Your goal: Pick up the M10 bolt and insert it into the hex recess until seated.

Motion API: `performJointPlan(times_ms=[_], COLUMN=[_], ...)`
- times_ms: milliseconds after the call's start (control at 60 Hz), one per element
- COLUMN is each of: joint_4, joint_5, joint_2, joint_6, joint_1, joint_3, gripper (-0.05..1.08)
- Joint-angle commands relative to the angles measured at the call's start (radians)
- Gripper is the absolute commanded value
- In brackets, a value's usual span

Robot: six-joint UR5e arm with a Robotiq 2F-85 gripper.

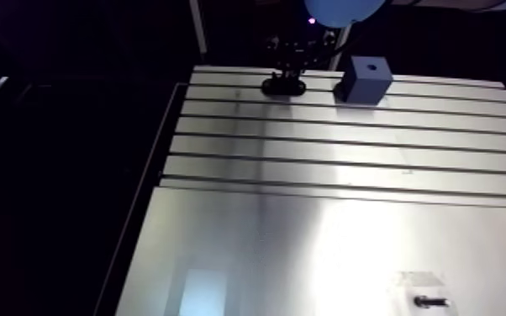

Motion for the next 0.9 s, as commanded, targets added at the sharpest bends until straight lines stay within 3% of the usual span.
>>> performJointPlan(times_ms=[17,900], joint_4=[0.000,0.000], joint_5=[0.001,0.000], joint_2=[0.000,0.001], joint_6=[0.000,0.000], joint_1=[0.000,0.001], joint_3=[0.000,0.000], gripper=[0.65,0.69])
